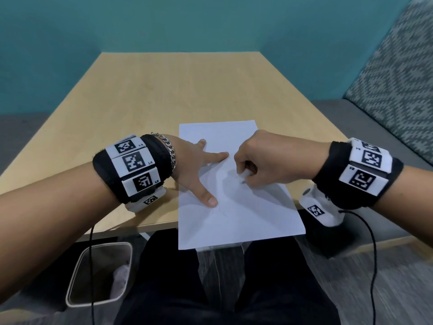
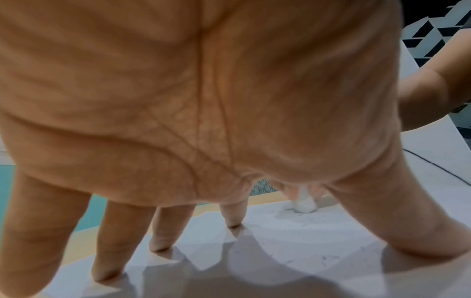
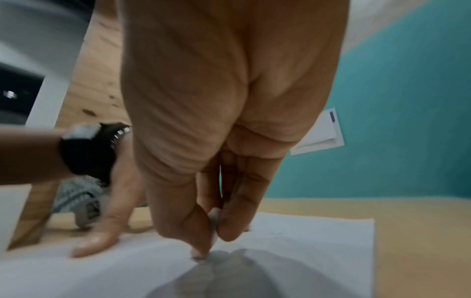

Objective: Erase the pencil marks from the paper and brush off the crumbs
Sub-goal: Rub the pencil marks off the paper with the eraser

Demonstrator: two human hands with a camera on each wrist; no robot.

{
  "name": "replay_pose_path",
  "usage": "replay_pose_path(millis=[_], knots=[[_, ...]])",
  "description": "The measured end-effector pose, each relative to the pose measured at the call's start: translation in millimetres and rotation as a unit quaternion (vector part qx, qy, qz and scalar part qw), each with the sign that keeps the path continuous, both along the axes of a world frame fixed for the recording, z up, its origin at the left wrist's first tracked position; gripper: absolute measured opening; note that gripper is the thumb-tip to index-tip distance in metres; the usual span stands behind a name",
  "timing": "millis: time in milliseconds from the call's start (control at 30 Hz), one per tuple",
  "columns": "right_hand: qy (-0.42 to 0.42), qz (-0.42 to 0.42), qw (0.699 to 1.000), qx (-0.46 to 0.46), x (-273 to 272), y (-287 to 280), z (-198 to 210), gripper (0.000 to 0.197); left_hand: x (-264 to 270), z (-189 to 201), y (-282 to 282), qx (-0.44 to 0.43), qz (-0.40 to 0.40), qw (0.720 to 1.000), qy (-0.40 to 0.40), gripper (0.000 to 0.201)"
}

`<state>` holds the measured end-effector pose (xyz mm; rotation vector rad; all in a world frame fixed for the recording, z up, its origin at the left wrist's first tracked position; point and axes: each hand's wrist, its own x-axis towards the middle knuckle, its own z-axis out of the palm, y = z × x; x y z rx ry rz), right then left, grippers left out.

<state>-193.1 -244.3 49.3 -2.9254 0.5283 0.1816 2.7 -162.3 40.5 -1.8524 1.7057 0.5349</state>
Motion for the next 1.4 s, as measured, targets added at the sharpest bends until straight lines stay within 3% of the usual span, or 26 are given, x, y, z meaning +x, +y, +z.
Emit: replay_pose_path(millis=[233, 400, 533, 700, 833, 1033, 1200, 1400], knots=[[0.014, 0.038, 0.999, 0.011, -1.5, 16.4, 0.2, 0.009, -0.2, -0.4, 0.7, 0.000, 0.001, 1.000, 0.000, 0.140], [-0.005, -0.004, 1.000, -0.028, 3.9, -1.2, -0.1, 0.010, -0.6, 0.2, 1.4, 0.001, 0.004, 1.000, 0.001, 0.141], [0.016, 0.045, 0.999, 0.007, 7.7, 16.4, 1.3, 0.011, -0.3, 0.8, 1.3, 0.002, 0.007, 1.000, 0.004, 0.139], [-0.019, 0.000, 0.999, -0.028, 12.2, -4.2, 1.0, 0.015, 0.0, 0.6, 0.7, 0.004, 0.010, 1.000, 0.001, 0.144], [-0.016, 0.027, 0.999, 0.013, 9.5, 11.9, -3.4, 0.016, -0.3, 2.6, 1.4, 0.007, 0.006, 1.000, 0.007, 0.139], [-0.030, -0.033, 0.999, 0.024, -13.0, -18.8, 9.9, 0.021, 2.8, 7.4, 1.7, 0.017, 0.002, 1.000, -0.015, 0.135], [-0.020, -0.052, 0.998, 0.024, -26.4, -10.9, 0.6, 0.017, 0.4, 11.1, 2.8, -0.001, -0.012, 1.000, 0.007, 0.130], [-0.043, -0.023, 0.999, 0.011, -7.5, -6.8, 2.4, 0.022, -5.8, 5.0, -1.6, -0.007, -0.011, 1.000, 0.024, 0.134]])
